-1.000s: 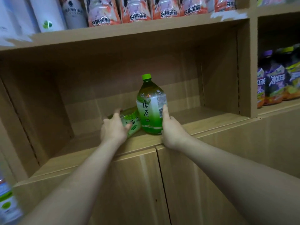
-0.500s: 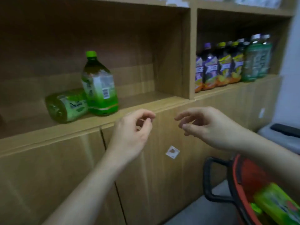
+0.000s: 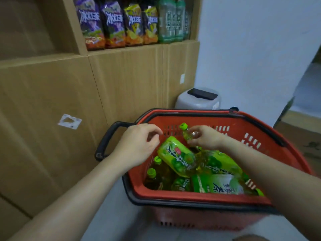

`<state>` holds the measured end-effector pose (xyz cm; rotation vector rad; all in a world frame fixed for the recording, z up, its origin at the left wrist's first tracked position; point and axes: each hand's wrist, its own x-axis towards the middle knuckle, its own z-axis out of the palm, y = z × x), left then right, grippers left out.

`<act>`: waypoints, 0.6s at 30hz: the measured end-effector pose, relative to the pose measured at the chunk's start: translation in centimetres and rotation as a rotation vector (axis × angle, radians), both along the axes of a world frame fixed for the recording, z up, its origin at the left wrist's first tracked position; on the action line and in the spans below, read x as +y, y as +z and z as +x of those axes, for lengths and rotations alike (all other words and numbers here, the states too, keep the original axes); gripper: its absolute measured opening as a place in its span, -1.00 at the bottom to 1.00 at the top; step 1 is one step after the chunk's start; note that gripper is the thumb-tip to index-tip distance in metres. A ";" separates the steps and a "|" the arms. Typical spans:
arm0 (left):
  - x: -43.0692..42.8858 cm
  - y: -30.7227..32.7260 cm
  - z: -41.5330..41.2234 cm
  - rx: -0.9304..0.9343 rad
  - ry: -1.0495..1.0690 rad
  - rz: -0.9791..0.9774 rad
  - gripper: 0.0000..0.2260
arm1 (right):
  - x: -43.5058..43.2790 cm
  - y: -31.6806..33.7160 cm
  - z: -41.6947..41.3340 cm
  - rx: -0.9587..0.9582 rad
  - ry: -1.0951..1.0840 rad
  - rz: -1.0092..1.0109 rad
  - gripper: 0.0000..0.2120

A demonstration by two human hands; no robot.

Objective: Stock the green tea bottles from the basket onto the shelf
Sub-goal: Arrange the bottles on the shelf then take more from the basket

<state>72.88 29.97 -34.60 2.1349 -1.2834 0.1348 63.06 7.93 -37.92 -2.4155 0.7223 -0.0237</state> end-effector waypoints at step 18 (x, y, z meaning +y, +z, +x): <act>-5.4 -3.6 0.0 0.355 0.073 0.173 -0.13 | -1.6 1.1 3.2 0.003 0.379 -0.205 0.10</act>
